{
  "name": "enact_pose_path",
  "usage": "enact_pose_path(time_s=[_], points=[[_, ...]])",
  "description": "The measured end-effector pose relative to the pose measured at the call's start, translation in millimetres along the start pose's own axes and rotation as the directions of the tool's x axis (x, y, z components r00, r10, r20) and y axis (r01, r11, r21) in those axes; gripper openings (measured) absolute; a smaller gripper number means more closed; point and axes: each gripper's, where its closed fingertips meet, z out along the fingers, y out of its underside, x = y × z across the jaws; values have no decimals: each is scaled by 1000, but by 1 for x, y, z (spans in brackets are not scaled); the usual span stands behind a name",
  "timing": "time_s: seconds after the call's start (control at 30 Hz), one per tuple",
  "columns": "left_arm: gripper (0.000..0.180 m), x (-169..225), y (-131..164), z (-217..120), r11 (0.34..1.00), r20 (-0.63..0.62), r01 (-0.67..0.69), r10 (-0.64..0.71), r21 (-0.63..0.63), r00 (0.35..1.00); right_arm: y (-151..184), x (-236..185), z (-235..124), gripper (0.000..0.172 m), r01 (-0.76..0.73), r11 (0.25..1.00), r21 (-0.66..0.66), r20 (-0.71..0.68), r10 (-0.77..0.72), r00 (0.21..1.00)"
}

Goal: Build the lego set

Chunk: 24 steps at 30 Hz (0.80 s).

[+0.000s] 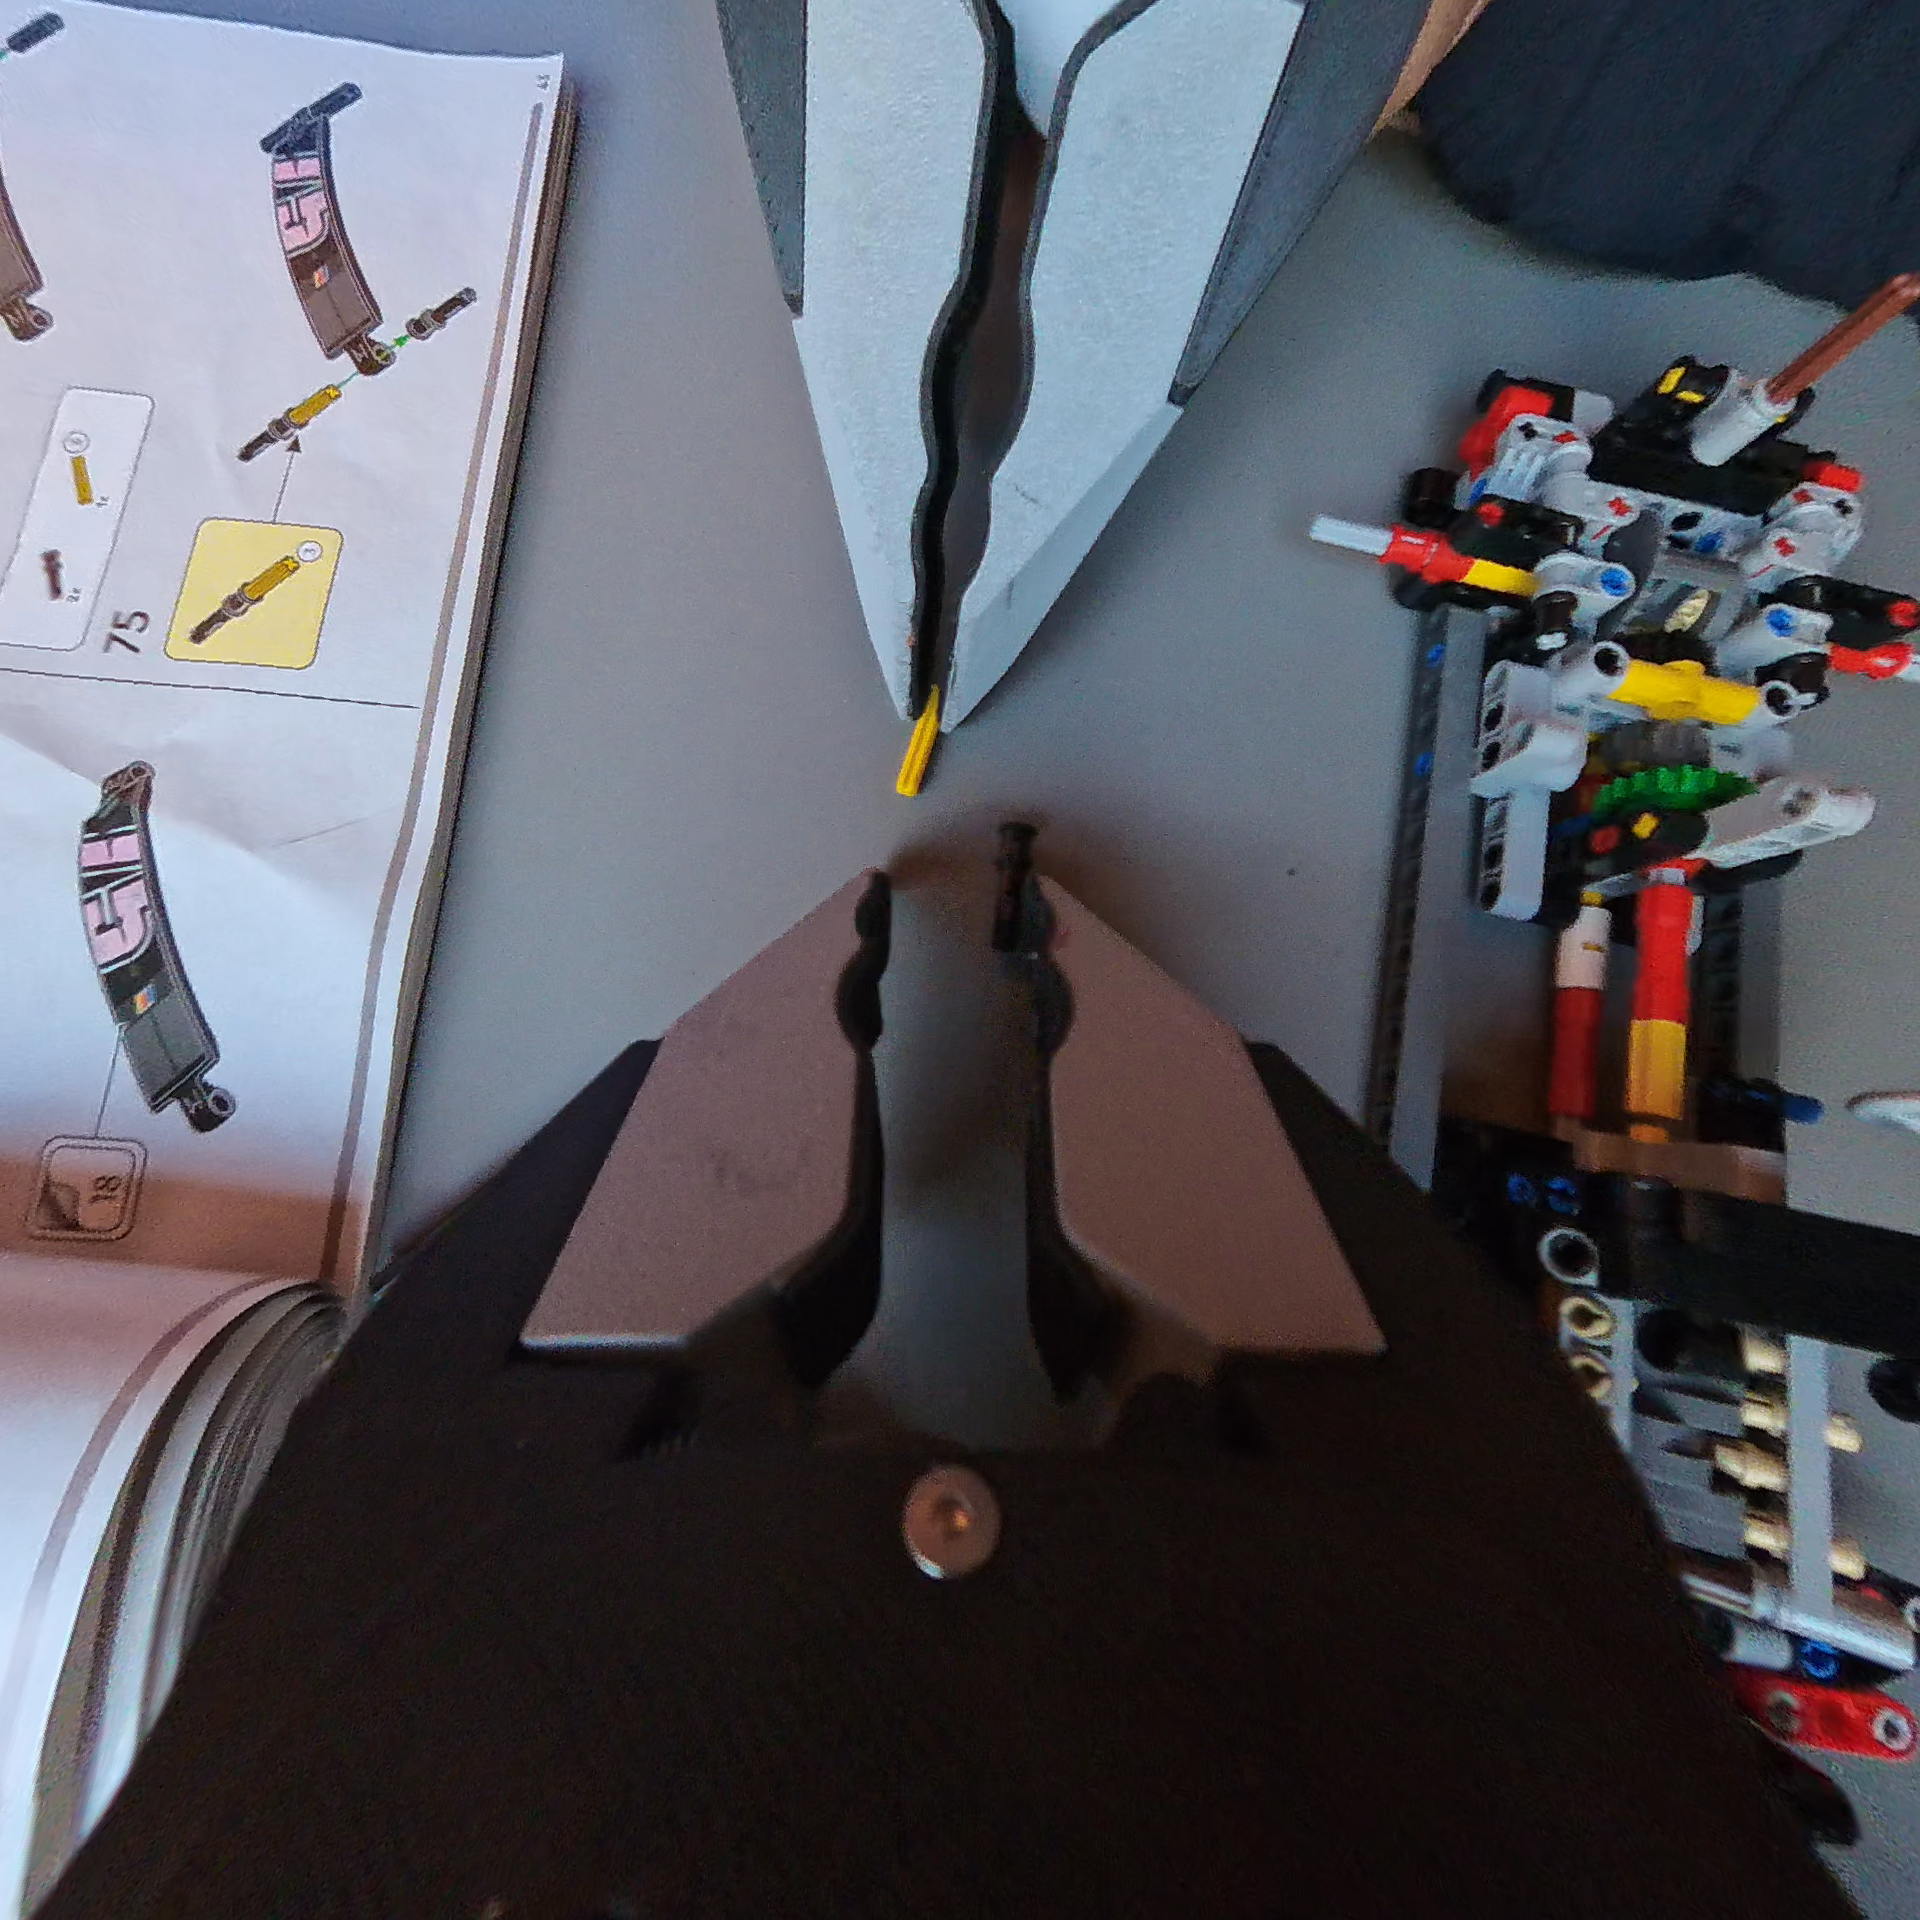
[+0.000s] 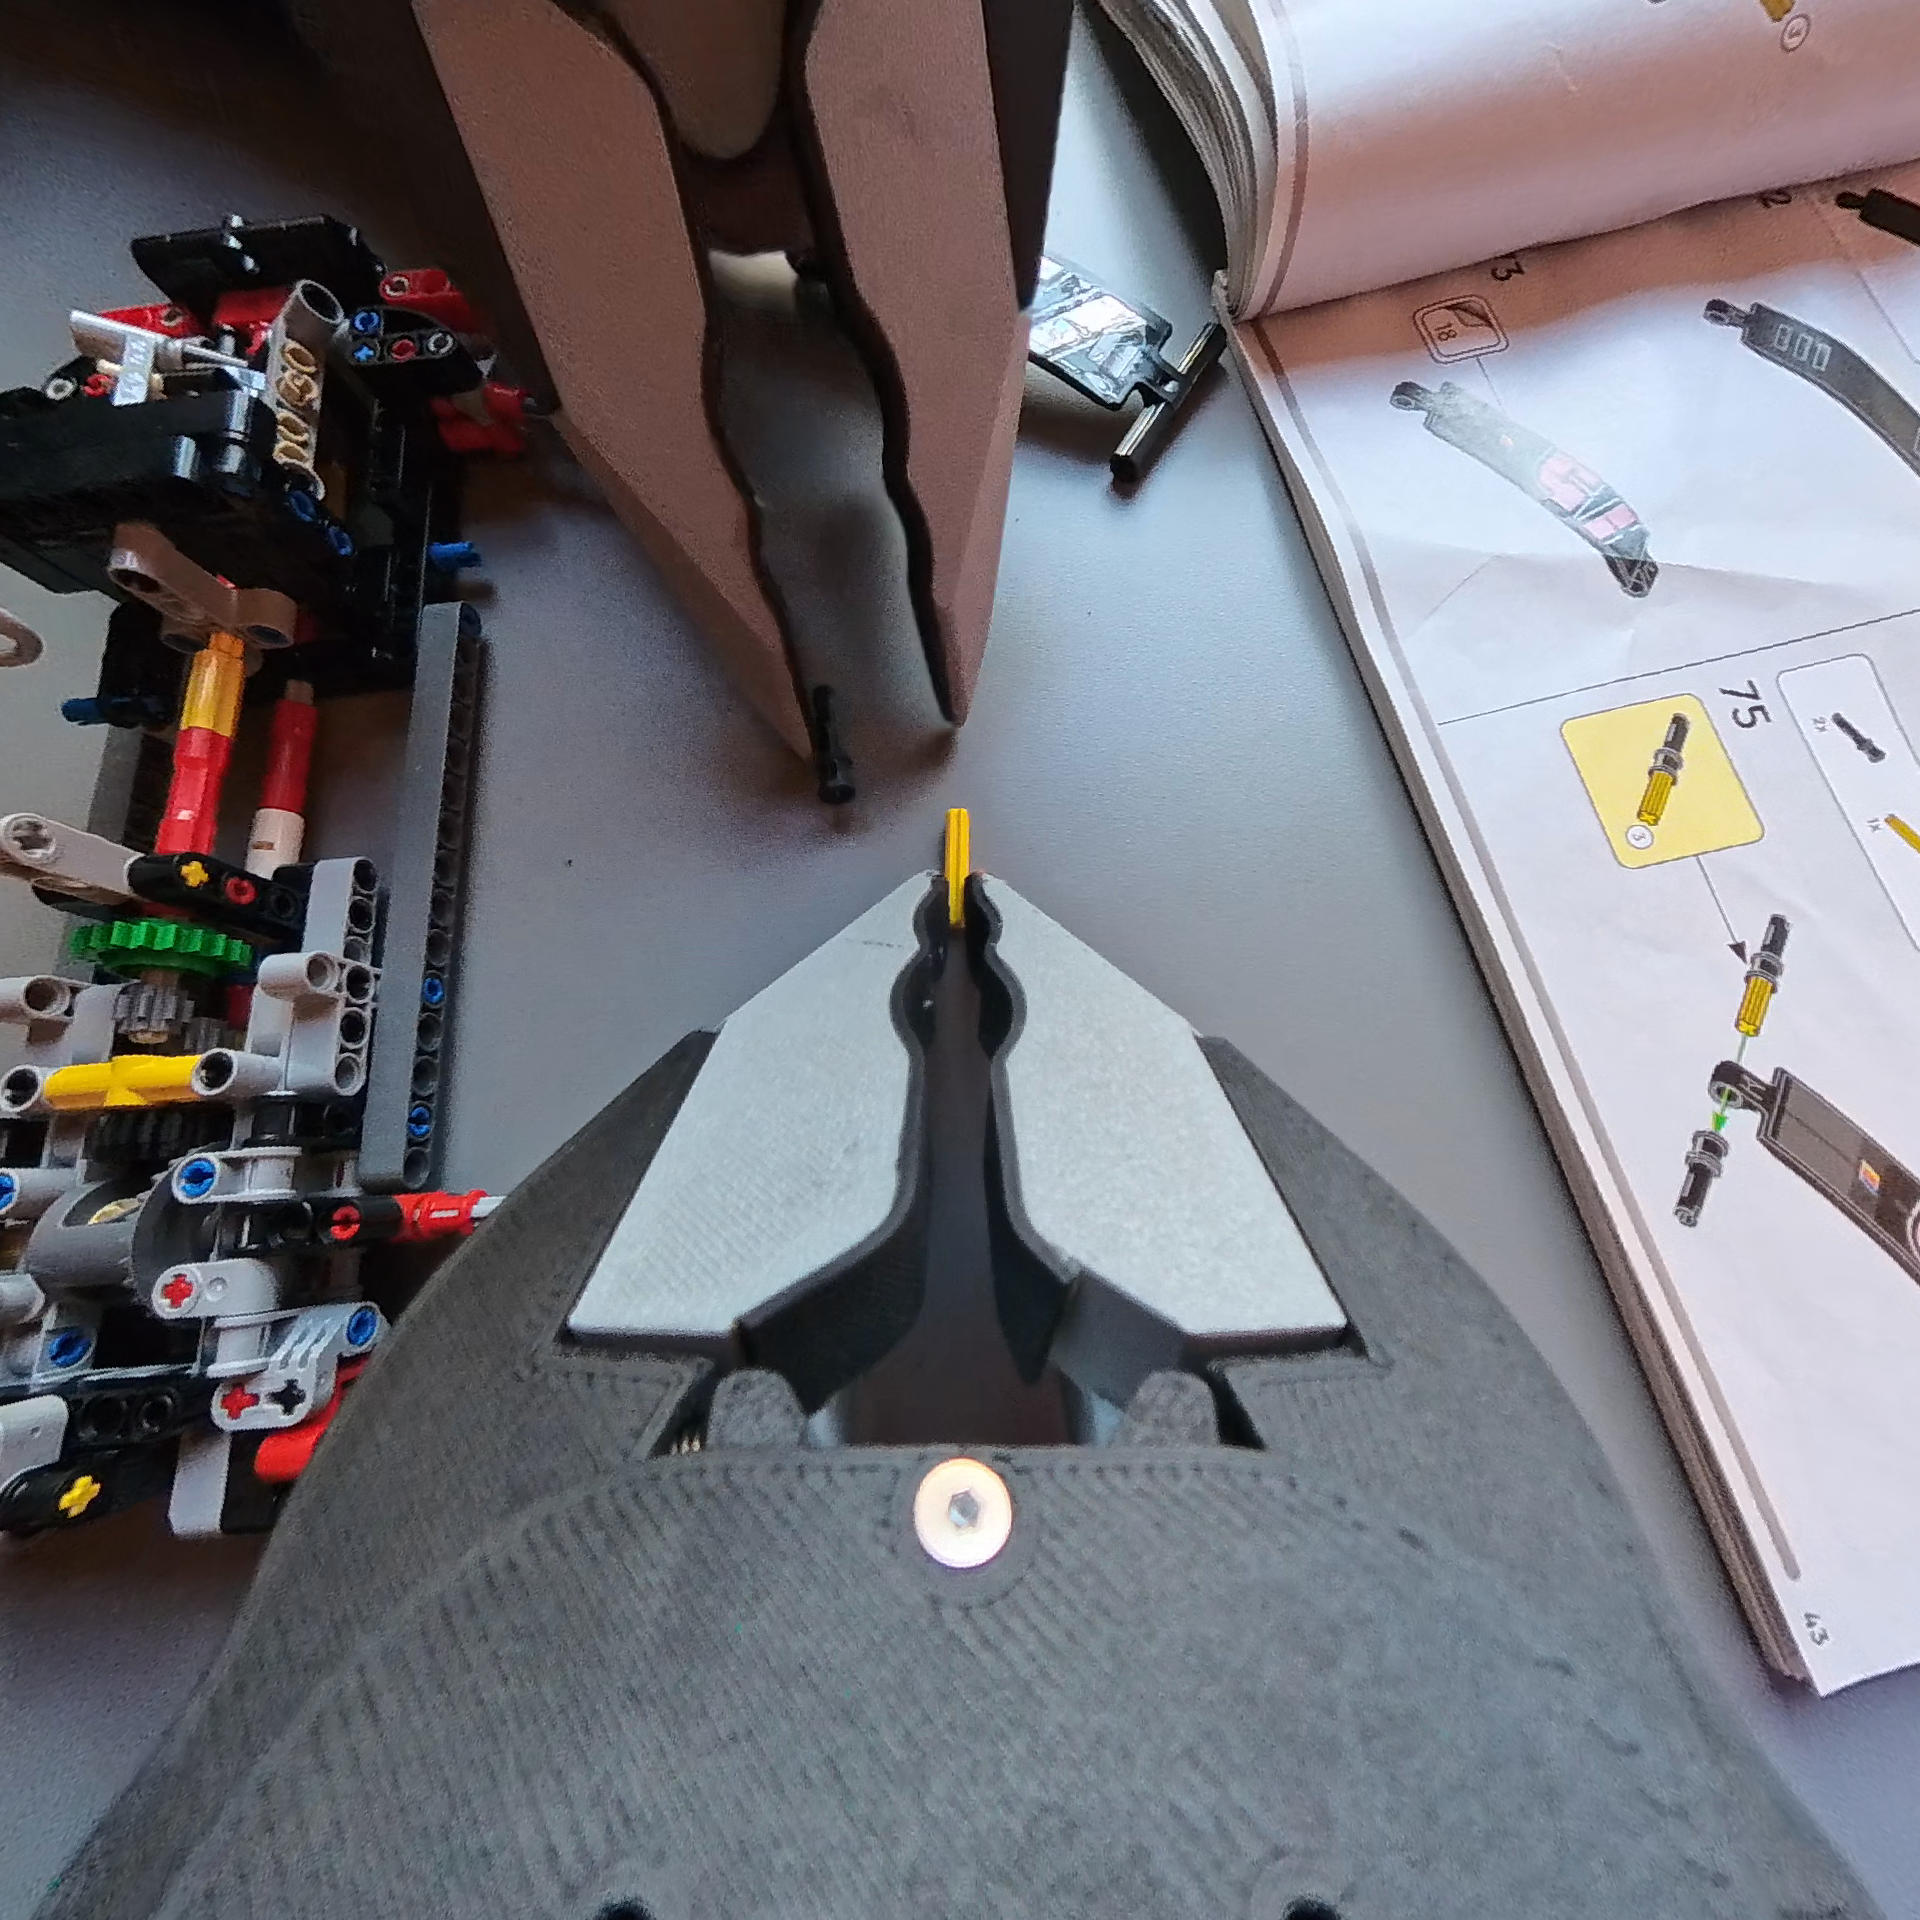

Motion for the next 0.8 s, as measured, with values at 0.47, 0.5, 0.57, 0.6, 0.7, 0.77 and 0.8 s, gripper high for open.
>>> enact_pose_path(time_s=[0.47,0.5,0.57,0.6,0.7,0.77,0.8], points=[[23,-4,160,-247,919,329,312,-225,-242,917,0,-9,-3,7,37,999,7,24,-38,999],[19,-1,182,-255,900,338,343,-244,-271,909,0,-9,-3,7,37,999,8,24,-38,999],[16,6,219,-258,858,330,402,-296,-320,896,0,-8,-3,7,39,999,9,21,-39,999],[15,8,233,-257,837,325,423,-316,-346,891,0,-8,-3,7,39,999,9,18,-39,999],[10,9,259,-259,795,351,438,-302,-421,886,0,-7,-4,6,30,999,16,14,-31,999],[6,11,265,-261,781,346,427,-287,-456,894,-2,-7,-5,6,23,999,28,13,-23,1000],[6,12,267,-263,774,345,424,-281,-470,895,-2,-6,-6,6,19,999,34,14,-20,1000]])
